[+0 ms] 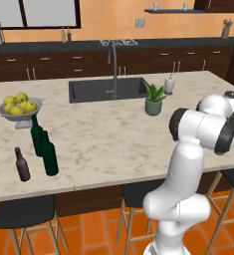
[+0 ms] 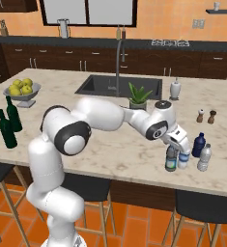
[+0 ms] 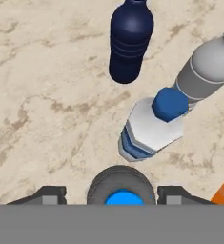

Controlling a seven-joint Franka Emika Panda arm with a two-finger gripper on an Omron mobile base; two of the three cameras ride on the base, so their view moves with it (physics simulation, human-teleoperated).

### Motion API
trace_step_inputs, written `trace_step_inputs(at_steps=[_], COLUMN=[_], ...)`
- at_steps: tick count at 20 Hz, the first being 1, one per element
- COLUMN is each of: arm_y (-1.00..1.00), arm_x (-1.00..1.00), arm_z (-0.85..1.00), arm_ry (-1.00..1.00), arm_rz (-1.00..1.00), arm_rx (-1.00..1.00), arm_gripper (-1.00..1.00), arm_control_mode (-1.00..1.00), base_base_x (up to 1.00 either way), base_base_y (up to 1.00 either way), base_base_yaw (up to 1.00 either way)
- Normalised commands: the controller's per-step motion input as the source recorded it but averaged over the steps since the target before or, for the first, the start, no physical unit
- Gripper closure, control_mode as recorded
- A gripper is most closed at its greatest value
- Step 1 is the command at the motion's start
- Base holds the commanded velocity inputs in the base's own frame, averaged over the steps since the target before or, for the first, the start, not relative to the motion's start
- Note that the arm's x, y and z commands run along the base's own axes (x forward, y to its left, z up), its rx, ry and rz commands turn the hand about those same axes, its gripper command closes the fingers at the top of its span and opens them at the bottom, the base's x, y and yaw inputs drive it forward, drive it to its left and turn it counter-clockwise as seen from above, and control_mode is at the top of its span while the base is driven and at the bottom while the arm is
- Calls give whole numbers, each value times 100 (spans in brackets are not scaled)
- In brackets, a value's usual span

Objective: Move the plastic bottles in the middle to the plastics group, and the glass bottles in the middle to the glass group.

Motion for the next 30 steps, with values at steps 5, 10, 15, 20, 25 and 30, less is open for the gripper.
trace_step_inputs(at_steps=[5, 10, 15, 20, 25, 30], arm_y=[5, 40, 99, 100, 97, 71], arm_x=[-17, -46, -61, -43, -68, -95], arm_z=[72, 78, 19, 2, 1, 12], arm_ry=[-6, -8, 0, 8, 2, -1], arm_rz=[10, 18, 32, 29, 17, 0], arm_rx=[0, -6, -17, -10, 0, 16], arm_gripper=[-100, -100, -100, -100, -100, -100], arm_control_mode=[-100, -100, -100, -100, -100, -100], base_base_x=[0, 0, 0, 0, 0, 0], base_base_y=[0, 0, 0, 0, 0, 0], base_base_yaw=[0, 0, 0, 0, 0, 0])
